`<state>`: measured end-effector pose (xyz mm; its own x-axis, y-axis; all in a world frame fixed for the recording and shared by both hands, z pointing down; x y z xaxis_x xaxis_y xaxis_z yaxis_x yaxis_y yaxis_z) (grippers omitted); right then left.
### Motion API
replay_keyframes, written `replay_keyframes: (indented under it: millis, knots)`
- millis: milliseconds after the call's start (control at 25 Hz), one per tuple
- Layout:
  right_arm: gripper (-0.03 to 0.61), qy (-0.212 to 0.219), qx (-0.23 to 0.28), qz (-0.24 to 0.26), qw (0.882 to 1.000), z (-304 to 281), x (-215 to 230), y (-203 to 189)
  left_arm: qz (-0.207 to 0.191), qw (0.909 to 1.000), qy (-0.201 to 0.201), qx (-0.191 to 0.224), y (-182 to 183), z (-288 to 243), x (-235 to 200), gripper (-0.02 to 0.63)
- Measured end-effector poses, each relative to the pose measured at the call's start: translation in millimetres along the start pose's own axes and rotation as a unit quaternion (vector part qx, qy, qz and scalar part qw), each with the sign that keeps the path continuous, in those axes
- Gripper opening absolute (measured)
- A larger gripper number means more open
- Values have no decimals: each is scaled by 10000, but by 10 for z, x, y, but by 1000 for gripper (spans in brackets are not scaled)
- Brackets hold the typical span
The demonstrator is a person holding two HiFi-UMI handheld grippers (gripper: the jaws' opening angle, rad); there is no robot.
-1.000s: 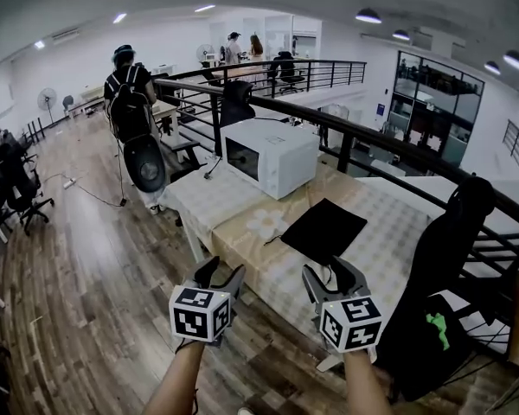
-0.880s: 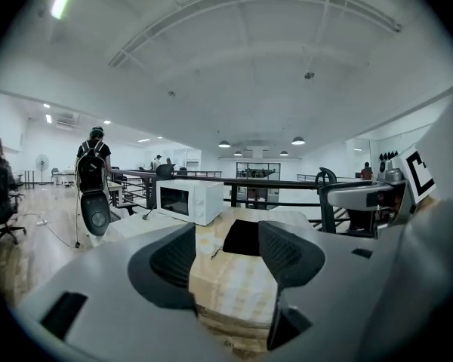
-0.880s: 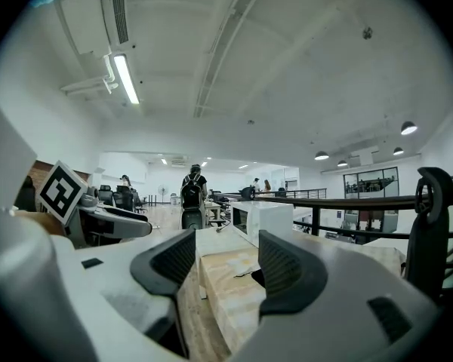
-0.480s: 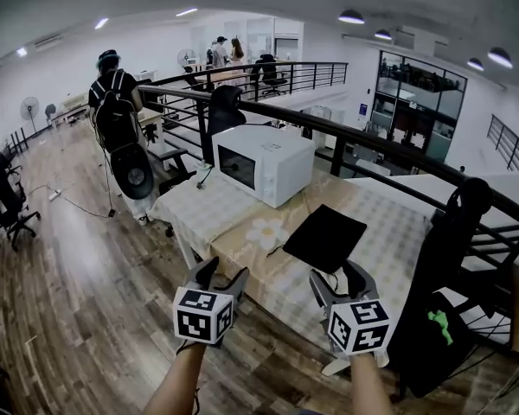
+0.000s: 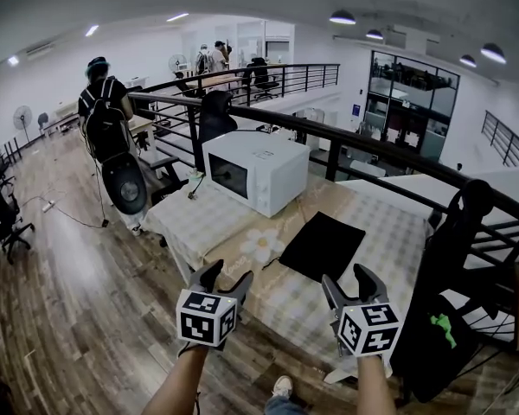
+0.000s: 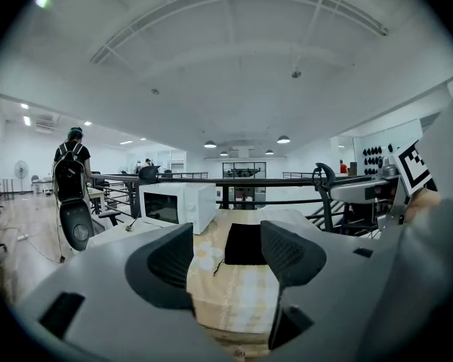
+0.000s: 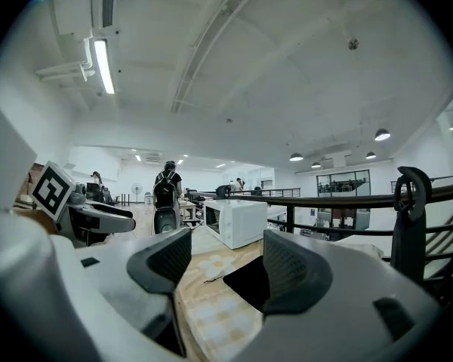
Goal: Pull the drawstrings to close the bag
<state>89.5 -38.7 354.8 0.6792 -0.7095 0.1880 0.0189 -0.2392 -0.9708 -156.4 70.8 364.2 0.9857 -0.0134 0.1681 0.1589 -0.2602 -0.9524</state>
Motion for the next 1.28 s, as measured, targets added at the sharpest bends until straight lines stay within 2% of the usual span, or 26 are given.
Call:
replay_keyframes:
  millis: [600, 1040, 1280]
  knots:
    - [281, -385, 38, -94, 9992, -900, 889, 352, -99, 9991, -414, 22, 428, -1469, -97, 281]
    - [281, -755, 55, -203, 9969, -1344, 1645, 528, -178, 9964, -829, 22, 711, -2538, 89, 281]
    - [281, -889, 37, -268, 9957, -1415, 1919, 519, -233, 9947, -1006, 6, 782, -2864, 244, 281]
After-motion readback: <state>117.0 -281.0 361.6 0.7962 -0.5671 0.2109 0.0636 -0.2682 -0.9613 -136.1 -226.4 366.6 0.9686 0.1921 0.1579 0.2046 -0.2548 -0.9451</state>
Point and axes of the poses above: the fingertips, and each gripper's own axes: z backward along the fingers, x to its right, y out of its top, the point moved 7 cm from there along z, backward along the fingers, and after that the axes turned 10 degrees about -z, right-handed, at the moved point
